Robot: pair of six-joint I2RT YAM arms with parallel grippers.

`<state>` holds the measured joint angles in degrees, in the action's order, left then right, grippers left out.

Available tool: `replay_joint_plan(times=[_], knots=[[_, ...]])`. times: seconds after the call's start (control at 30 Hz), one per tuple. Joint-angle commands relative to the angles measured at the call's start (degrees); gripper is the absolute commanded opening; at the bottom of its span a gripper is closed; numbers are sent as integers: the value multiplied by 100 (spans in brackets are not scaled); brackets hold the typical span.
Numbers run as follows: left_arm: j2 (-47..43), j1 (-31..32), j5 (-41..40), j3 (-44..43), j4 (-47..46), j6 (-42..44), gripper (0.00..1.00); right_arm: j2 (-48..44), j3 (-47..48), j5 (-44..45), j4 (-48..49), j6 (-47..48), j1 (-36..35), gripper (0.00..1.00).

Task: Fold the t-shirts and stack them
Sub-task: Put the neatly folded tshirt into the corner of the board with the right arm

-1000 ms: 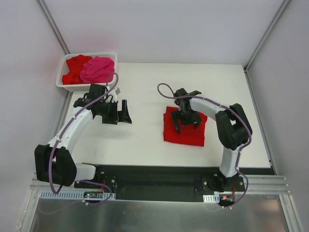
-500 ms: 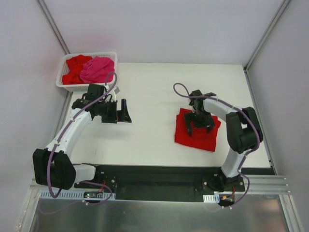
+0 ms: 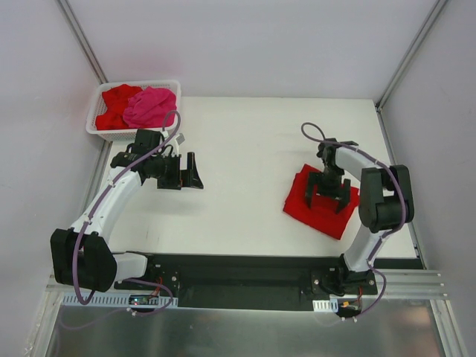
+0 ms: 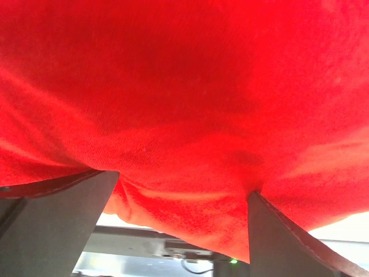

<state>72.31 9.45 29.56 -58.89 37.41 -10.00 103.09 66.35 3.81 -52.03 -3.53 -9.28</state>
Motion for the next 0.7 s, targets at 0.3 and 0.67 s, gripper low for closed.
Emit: replay_joint_plan(times=[0.3, 0.67], knots=[[-191, 74, 138, 53, -58, 112, 99, 212, 704, -214, -431, -1844, 892, 100], [-183, 109, 155, 27, -58, 130, 99, 326, 704, -564, -325, -2784, 1227, 100]])
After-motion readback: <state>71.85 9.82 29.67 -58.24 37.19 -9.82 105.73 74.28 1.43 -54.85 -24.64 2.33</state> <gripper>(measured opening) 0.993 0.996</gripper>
